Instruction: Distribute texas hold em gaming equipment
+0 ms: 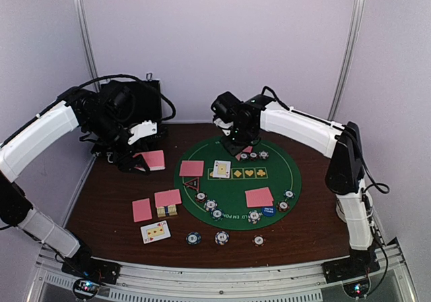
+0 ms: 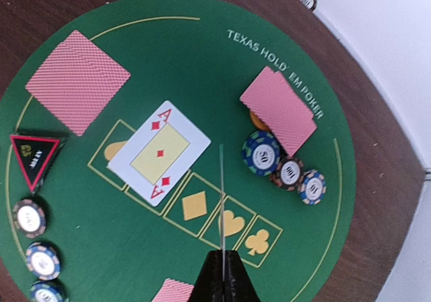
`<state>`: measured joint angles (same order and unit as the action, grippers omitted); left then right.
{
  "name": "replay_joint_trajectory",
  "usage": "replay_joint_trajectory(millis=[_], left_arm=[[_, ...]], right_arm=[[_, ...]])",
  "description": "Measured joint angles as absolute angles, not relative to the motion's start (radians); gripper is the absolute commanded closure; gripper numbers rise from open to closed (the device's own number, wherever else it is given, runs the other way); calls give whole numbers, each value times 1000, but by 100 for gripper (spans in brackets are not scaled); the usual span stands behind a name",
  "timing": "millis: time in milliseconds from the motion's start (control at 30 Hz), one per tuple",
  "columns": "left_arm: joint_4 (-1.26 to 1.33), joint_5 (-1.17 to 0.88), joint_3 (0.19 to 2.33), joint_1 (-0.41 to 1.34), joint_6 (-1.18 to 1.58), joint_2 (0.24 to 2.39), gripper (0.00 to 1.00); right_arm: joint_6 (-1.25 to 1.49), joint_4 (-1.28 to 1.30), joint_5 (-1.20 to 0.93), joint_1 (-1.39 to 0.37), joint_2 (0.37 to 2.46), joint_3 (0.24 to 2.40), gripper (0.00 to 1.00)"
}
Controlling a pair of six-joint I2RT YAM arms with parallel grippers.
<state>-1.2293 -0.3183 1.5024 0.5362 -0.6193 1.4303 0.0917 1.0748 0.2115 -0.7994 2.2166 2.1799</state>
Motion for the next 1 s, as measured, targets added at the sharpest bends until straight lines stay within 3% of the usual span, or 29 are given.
replay_joint_trajectory(millis=[367, 833, 933, 1000], left_arm=[[-1230, -318, 1502, 536, -619, 1430, 100], [-1231, -319, 1502, 536, -619, 1430, 100], [-1230, -319, 1502, 536, -619, 1430, 100], [-1231, -319, 1502, 536, -619, 1430, 100]], right_arm=[[-340, 704, 550, -892, 2264, 1968, 100], [-550, 516, 588, -917, 2331, 1854, 99], [-556, 510, 581, -924, 2331, 1854, 93], [-555, 510, 577, -929, 2331, 1854, 80]])
